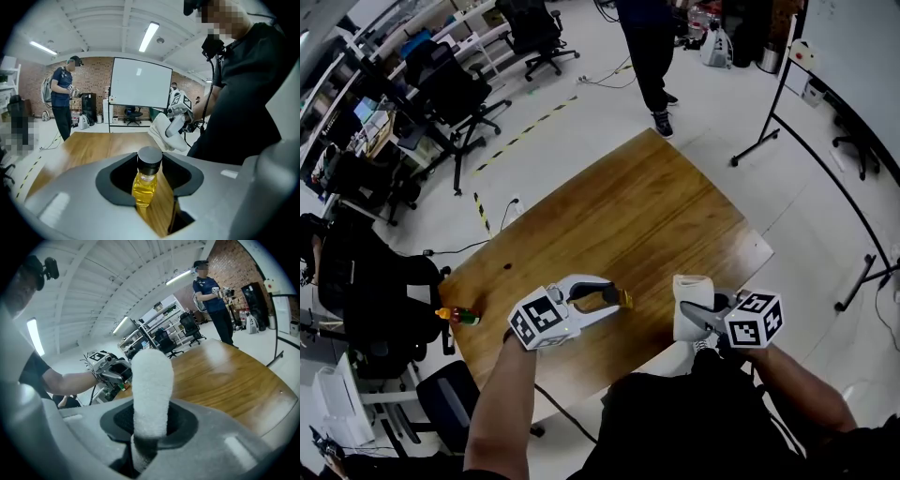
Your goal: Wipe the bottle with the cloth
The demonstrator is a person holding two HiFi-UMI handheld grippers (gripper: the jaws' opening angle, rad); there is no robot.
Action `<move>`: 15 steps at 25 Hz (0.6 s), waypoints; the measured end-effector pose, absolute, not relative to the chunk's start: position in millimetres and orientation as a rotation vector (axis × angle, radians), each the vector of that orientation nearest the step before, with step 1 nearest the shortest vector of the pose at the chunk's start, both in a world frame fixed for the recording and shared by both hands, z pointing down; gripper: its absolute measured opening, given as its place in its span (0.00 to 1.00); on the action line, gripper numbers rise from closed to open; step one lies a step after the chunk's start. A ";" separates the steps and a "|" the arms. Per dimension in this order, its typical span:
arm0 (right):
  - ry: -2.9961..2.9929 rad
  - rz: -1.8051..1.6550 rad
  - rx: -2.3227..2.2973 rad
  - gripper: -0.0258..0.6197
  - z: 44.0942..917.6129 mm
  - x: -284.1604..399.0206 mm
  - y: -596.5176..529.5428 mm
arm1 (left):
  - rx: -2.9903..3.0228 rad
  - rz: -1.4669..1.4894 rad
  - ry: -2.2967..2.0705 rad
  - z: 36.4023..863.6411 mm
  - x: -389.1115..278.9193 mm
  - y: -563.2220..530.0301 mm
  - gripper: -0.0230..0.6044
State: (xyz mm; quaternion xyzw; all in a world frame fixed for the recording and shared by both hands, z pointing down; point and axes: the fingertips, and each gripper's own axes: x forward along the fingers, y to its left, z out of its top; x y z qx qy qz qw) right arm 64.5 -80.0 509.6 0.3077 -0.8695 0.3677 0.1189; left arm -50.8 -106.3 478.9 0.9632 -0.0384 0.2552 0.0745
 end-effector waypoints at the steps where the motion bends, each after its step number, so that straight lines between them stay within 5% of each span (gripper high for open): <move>1: -2.539 1.081 0.906 0.15 509.8 65.5 -78.7 | 2.889 0.760 -0.107 477.7 -48.2 -105.6 0.33; 15: -2.577 1.168 0.744 0.15 512.5 35.9 -74.0 | 2.172 0.185 -1.064 484.3 -93.2 -147.3 0.32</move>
